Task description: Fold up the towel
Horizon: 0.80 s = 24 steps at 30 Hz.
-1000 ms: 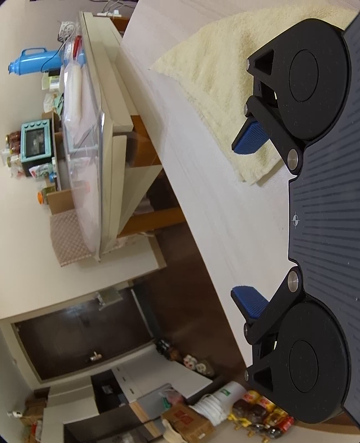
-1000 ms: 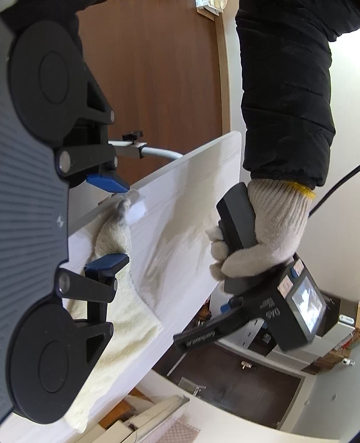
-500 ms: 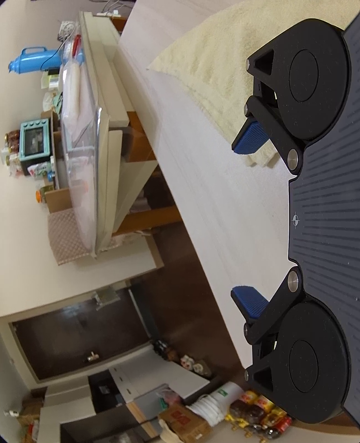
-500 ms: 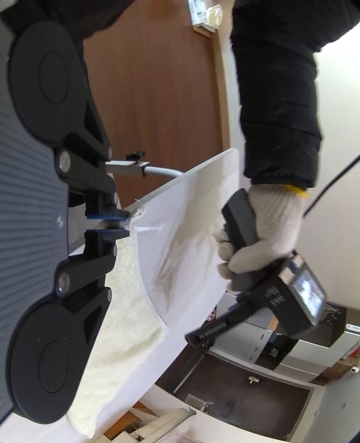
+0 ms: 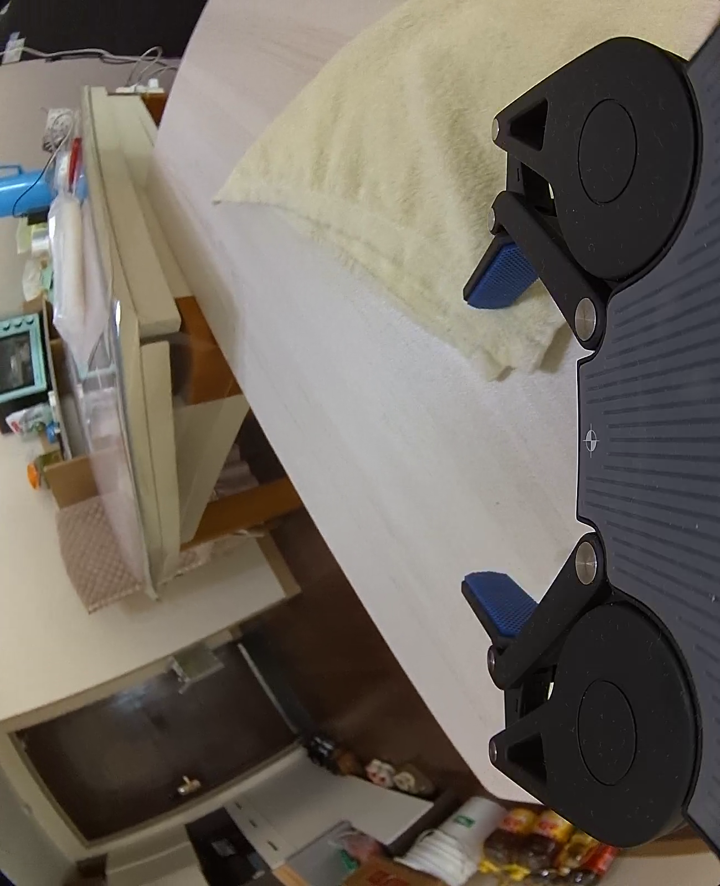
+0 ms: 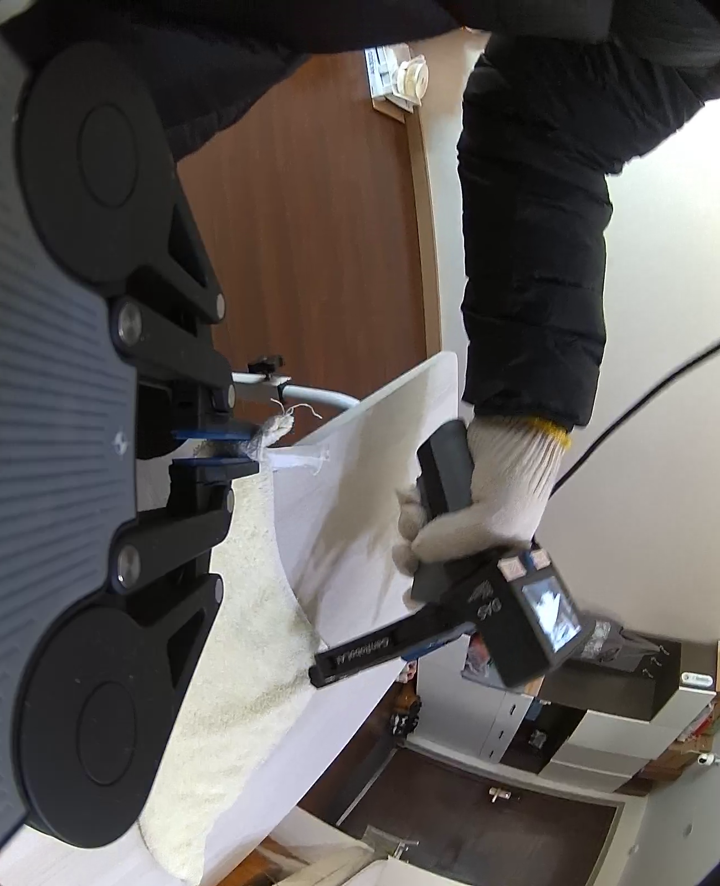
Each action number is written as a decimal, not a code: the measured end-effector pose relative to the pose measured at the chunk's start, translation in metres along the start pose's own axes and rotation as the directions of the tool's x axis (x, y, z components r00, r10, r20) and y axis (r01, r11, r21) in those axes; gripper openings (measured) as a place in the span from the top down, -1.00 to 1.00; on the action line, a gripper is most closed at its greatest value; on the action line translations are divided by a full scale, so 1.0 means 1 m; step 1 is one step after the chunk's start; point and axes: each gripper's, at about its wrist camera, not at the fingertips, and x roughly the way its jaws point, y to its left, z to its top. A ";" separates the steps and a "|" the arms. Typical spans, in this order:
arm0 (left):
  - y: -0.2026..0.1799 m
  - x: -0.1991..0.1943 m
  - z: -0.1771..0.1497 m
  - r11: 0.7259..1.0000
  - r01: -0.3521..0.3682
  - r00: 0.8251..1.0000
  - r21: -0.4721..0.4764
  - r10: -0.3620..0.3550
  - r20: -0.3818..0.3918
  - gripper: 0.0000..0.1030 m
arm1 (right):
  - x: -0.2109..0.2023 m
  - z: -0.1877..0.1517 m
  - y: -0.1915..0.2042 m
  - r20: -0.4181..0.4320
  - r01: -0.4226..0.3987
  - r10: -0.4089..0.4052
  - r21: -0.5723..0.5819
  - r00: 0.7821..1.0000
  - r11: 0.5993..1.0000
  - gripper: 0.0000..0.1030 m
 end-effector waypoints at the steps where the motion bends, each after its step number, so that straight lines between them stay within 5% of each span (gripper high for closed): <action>1: -0.001 0.003 0.002 1.000 -0.002 1.000 0.003 0.002 -0.004 -1.00 | -0.001 0.000 0.000 0.003 -0.004 0.004 0.003 1.000 1.000 0.87; 24: -0.002 -0.007 -0.006 0.998 0.023 0.998 0.060 -0.019 -0.066 -1.00 | -0.046 0.004 -0.043 0.104 -0.208 0.206 0.004 0.973 0.978 0.88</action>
